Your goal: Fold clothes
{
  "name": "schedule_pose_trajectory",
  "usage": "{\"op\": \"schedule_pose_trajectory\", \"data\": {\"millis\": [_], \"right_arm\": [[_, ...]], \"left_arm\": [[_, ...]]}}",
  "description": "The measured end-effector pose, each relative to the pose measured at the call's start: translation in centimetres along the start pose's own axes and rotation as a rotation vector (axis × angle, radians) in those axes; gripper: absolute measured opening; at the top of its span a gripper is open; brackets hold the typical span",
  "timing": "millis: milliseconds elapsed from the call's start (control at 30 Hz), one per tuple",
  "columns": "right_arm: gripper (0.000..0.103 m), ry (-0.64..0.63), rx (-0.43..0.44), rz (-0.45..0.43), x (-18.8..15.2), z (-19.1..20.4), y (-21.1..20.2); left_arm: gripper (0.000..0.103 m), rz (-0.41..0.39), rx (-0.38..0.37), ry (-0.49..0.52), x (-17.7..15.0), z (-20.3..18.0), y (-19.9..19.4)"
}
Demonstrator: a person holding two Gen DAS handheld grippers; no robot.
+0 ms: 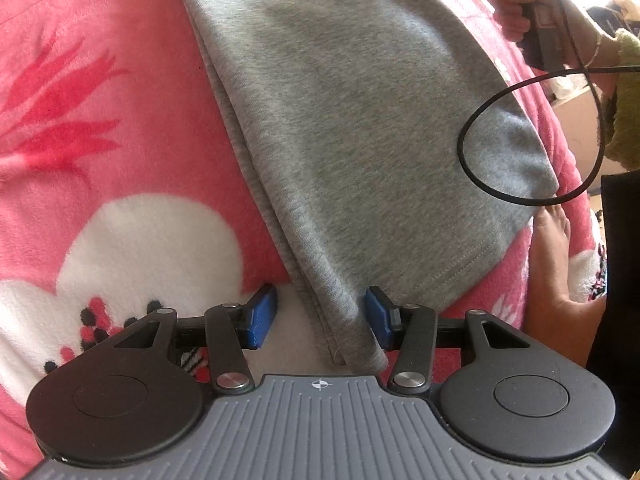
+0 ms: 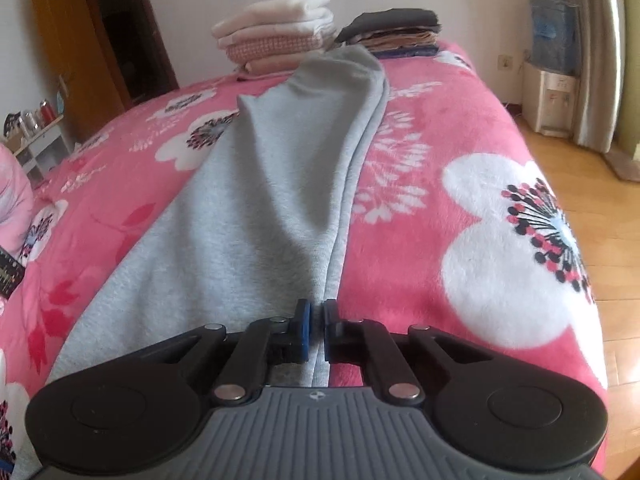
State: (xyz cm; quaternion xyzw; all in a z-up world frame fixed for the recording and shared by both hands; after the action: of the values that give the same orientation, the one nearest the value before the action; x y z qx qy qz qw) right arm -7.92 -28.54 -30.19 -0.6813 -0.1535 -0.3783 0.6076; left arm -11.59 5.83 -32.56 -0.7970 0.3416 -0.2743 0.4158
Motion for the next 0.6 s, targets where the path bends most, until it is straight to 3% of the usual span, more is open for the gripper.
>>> {"op": "schedule_pose_trajectory", "data": {"millis": [300,467,600], "right_arm": [[0.005,0.031,-0.064,-0.095,0.9,-0.9,-0.7],[0.005,0.081,-0.113,-0.036,0.9,-4.0,0.6],[0.005,0.083,0.061,-0.04,0.6,-3.3,-2.1]], "left_arm": [[0.05,-0.006,-0.001,0.013,-0.1,0.2,0.0],[0.05,-0.004,0.004,0.016,-0.1,0.3,0.0],[0.05,-0.002,0.003,0.013,0.0,0.5,0.1]]}}
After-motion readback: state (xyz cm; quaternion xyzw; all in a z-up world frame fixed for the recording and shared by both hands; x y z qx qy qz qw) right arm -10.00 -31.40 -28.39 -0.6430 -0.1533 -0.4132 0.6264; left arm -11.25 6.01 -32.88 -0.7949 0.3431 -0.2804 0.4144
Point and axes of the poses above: each gripper's, at about its wrist camera, not at the fingertips, and y roughly the way its jaws point, z to its left, x to its top, the point moved 8 cm from there along y, roughly the way its jaws point, and after that the axes turned 15 degrees about -x, right-handed, at the moved point
